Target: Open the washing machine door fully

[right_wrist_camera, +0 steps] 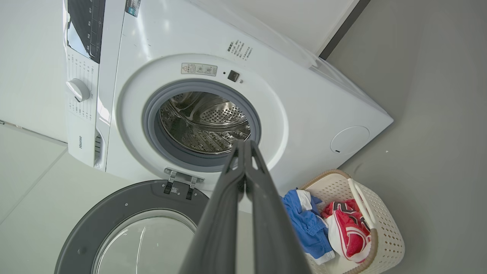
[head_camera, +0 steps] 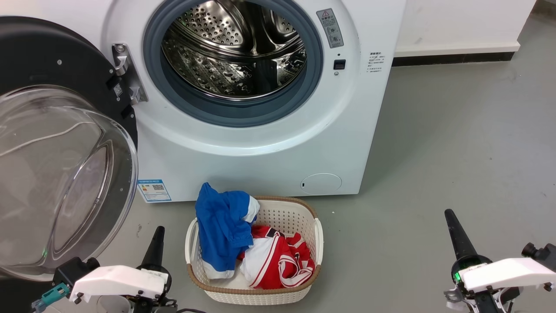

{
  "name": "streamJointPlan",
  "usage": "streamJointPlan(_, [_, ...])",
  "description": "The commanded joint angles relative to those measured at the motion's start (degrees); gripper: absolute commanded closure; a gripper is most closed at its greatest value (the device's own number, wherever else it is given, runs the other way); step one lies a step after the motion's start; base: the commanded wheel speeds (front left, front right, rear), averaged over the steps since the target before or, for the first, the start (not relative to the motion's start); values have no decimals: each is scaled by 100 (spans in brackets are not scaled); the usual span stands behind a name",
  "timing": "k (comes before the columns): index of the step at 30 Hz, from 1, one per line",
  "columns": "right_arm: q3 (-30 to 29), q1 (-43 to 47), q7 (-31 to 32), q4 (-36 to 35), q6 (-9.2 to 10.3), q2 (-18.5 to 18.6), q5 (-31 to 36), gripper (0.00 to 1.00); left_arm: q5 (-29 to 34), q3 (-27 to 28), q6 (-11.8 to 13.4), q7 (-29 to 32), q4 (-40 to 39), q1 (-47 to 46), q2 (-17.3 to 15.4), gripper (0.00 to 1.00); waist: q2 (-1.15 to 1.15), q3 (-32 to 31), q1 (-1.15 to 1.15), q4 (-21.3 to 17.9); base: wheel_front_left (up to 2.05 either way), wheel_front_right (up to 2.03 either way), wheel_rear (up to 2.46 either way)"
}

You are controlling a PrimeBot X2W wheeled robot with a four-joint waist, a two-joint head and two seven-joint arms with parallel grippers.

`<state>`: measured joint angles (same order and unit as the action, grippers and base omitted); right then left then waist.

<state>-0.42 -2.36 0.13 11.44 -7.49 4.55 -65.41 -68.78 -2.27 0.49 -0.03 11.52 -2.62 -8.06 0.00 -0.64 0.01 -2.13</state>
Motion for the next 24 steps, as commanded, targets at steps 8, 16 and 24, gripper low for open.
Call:
streamJointPlan(8, [-74,-181,89,19,-1,31,-561,100,-463,178,-166,119,16,-193,80,100,0,12,0,30,0,0,0])
streamJointPlan(16, [-135,-222,160,62,-1,26,-999,100,-830,294,-284,207,58,-221,161,100,0,23,0,58,0,0,0])
streamJointPlan(24, [-190,-276,230,98,0,19,-1400,100,-1171,410,-402,297,102,-267,229,100,0,34,0,87,0,0,0])
